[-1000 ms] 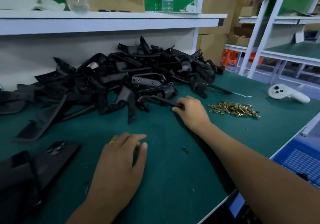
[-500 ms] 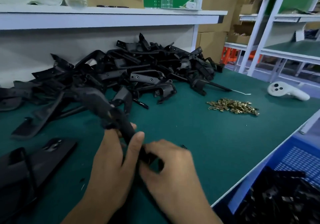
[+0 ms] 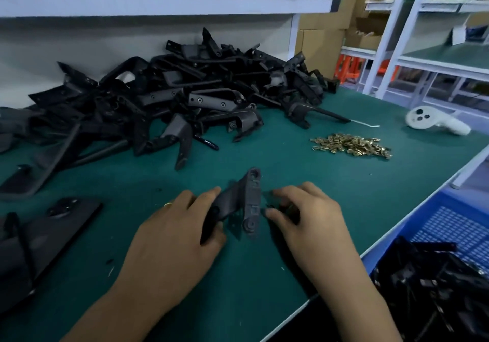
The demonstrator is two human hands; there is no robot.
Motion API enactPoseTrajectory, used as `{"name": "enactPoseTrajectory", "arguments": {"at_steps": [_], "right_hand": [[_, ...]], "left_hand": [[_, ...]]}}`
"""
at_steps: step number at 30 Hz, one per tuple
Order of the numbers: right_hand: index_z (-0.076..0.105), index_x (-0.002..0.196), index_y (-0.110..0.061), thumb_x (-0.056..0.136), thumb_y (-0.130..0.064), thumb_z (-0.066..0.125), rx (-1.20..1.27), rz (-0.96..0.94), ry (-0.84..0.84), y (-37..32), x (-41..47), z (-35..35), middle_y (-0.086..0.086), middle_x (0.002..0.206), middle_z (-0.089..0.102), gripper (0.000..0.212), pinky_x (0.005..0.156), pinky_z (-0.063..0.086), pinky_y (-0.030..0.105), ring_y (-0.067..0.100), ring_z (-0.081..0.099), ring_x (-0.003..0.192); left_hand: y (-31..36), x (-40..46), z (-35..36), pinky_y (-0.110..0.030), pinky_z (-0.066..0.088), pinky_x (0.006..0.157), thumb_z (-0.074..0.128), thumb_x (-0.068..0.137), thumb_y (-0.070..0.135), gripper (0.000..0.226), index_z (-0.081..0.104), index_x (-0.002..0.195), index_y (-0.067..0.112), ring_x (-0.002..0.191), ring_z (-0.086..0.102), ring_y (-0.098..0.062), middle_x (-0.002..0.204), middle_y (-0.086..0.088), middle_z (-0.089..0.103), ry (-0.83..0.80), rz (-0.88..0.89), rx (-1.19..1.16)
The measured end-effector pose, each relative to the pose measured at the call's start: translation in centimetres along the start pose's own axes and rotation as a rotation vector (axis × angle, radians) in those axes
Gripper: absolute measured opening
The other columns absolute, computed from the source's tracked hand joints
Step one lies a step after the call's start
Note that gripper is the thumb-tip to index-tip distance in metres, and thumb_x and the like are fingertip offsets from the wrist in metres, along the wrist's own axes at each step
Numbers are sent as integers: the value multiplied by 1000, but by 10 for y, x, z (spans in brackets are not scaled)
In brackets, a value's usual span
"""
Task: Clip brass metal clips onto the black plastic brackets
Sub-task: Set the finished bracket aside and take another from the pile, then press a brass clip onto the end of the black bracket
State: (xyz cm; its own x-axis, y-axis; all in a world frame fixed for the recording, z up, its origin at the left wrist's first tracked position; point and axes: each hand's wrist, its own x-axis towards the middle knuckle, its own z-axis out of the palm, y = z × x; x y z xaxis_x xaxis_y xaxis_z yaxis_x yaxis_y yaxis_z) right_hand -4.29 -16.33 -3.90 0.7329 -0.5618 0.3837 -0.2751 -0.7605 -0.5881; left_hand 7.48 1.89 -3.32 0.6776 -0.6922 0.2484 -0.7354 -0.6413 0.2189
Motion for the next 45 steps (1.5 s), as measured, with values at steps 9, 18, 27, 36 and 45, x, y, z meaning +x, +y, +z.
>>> {"name": "enactPoseTrajectory", "arguments": {"at_steps": [9, 18, 27, 36, 45], "right_hand": [[64, 88, -18, 93, -3, 71, 620, 203, 116, 5, -4, -8, 0, 81, 73, 17, 71, 54, 19, 13, 73, 76], [71, 101, 4, 90, -3, 71, 1365, 440, -28, -12, -10, -8, 23, 84, 76, 13, 70, 62, 28, 26, 78, 76], [76, 92, -5, 82, -12, 77, 1452, 398, -51, -14, -9, -6, 25, 90, 76, 12, 72, 62, 30, 27, 78, 79], [77, 89, -3, 81, -10, 79, 1405, 355, -31, -13, -12, -3, 22, 80, 76, 11, 72, 63, 33, 28, 77, 76], [68, 130, -17, 96, -3, 65, 1287, 308, -195, -34, -21, 2, -3, 117, 77, 37, 95, 55, 22, 11, 71, 112]], "left_hand": [[-5, 1, 4, -25, 48, 61, 46, 90, 68, 63, 23, 148, 65, 76, 54, -5, 92, 19, 47, 28, 31, -81], [-1, -1, -1, -28, 49, 50, 48, 91, 64, 64, 26, 151, 65, 67, 52, -7, 91, 14, 45, 78, 92, -159], [-2, -1, -2, -32, 52, 53, 49, 92, 63, 63, 27, 150, 66, 69, 54, -7, 91, 13, 47, 90, 94, -166], [0, -1, -3, -23, 43, 49, 47, 93, 59, 62, 24, 150, 67, 62, 49, -8, 87, 12, 40, 42, 145, -107], [-4, -2, 0, -27, 40, 41, 50, 93, 54, 60, 36, 151, 60, 54, 45, -8, 82, 11, 37, 83, 56, -66]]}}
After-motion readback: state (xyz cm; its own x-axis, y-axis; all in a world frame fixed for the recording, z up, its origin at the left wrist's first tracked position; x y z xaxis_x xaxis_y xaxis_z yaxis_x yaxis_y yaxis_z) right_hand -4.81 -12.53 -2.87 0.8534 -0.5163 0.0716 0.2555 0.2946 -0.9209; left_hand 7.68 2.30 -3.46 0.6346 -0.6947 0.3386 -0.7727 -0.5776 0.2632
